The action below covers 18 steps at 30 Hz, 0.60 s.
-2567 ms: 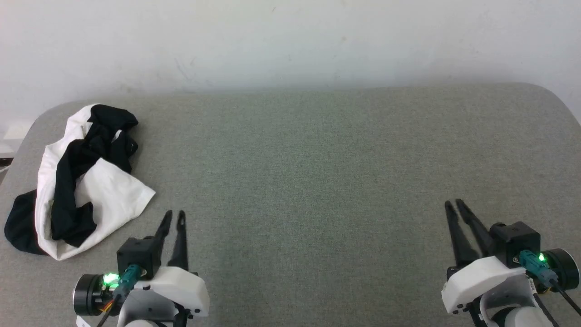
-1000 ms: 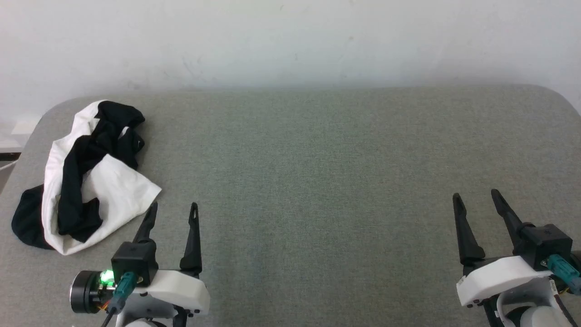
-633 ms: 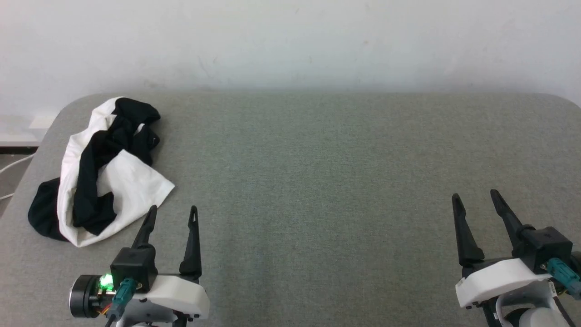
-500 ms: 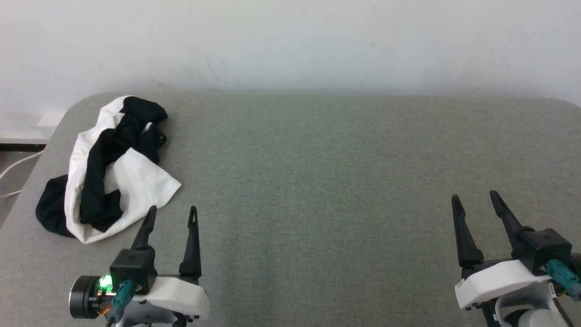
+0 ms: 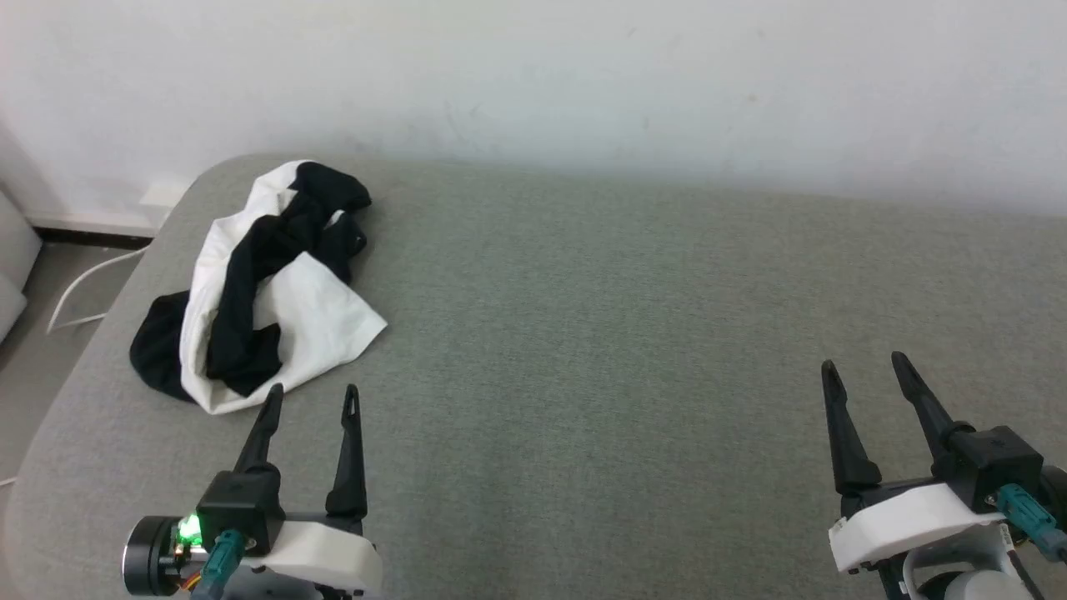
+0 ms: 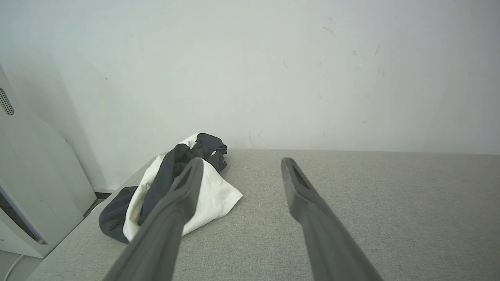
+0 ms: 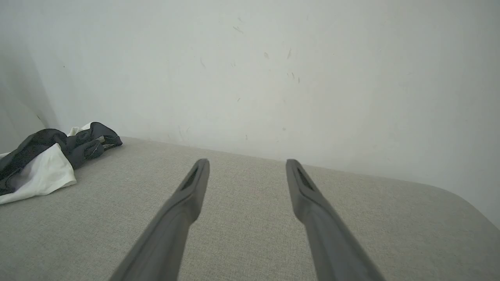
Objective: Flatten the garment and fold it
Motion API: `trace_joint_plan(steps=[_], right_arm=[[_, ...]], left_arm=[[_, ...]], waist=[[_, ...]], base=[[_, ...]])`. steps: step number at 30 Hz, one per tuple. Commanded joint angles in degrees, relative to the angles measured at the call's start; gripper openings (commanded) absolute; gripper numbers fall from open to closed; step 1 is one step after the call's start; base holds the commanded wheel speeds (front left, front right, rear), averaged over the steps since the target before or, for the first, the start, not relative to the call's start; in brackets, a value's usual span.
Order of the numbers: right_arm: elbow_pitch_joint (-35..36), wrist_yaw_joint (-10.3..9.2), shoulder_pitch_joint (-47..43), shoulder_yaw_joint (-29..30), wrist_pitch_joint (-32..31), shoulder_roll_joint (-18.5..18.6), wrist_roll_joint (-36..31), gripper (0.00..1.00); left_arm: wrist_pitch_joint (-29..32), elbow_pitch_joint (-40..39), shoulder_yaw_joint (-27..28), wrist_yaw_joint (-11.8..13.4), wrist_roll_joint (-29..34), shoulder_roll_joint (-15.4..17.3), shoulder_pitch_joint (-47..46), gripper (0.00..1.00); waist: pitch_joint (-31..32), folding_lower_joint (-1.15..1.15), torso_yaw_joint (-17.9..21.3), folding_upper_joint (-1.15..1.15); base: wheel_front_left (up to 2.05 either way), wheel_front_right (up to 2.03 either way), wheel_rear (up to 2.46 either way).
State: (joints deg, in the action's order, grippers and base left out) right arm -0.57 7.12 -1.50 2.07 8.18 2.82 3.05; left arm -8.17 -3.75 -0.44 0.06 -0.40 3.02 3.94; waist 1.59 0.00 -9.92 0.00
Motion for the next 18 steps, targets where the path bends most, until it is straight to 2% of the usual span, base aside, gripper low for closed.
trace_joint_plan(steps=[1, 18], right_arm=[[-0.18, 0.21, -0.45, 0.08, 0.51, 0.03, 0.39, 1.0], [-0.85, 0.26, -0.48, -0.92, 2.55, 0.04, 0.88, 1.0]], left_arm=[[-0.51, -0.39, 0.05, 0.25, -0.13, 0.17, 0.8, 1.0], [-2.55, -1.04, 0.74, 0.32, -0.44, 0.34, 1.74, 1.0]], waist=[[0.06, 0.0, -1.32, 0.0], [0.31, 0.0, -11.21, 0.0]], base=[[0.0, 0.0, 0.0], [0.0, 0.0, 0.0]])
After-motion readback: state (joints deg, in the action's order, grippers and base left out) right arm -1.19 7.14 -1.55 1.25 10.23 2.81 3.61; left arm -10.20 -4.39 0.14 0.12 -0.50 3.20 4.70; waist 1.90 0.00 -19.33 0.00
